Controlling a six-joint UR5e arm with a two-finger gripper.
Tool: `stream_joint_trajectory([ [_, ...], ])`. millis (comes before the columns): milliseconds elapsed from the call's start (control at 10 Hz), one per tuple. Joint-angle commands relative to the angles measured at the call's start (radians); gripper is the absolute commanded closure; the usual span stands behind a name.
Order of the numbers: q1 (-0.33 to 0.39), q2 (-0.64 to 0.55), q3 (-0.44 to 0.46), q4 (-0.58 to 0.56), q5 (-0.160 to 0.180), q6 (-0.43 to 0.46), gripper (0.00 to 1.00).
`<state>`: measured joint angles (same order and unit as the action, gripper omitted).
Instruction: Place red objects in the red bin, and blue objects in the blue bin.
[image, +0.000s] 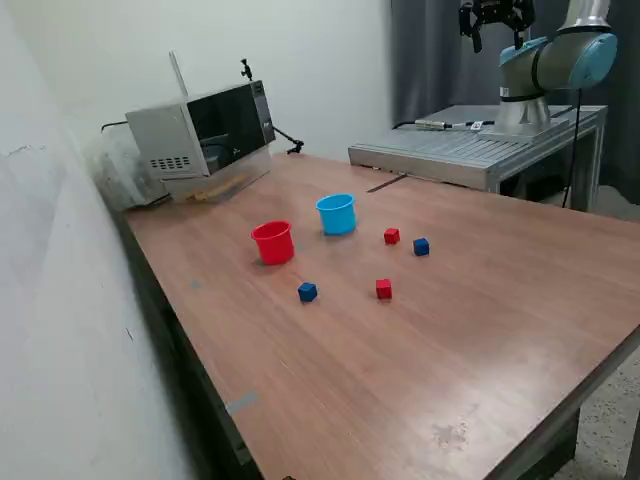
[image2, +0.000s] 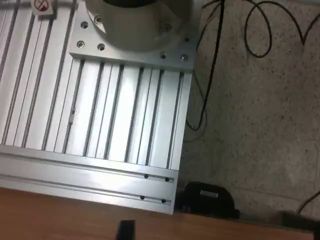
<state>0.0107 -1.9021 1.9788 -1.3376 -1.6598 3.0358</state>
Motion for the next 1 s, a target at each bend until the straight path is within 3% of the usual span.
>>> stream_joint_trajectory([
  [0, 0.000, 0.018, -0.046, -0.014, 0.000, -0.003, 0.00],
  [500, 0.002, 0.029, -0.054, -0.032, 0.015, -0.005, 0.00],
  [800, 0.009, 0.144, -0.092, -0.326, 0.027, -0.003, 0.00],
  [900, 0.009, 0.225, -0.133, -0.381, 0.067, -0.002, 0.00],
])
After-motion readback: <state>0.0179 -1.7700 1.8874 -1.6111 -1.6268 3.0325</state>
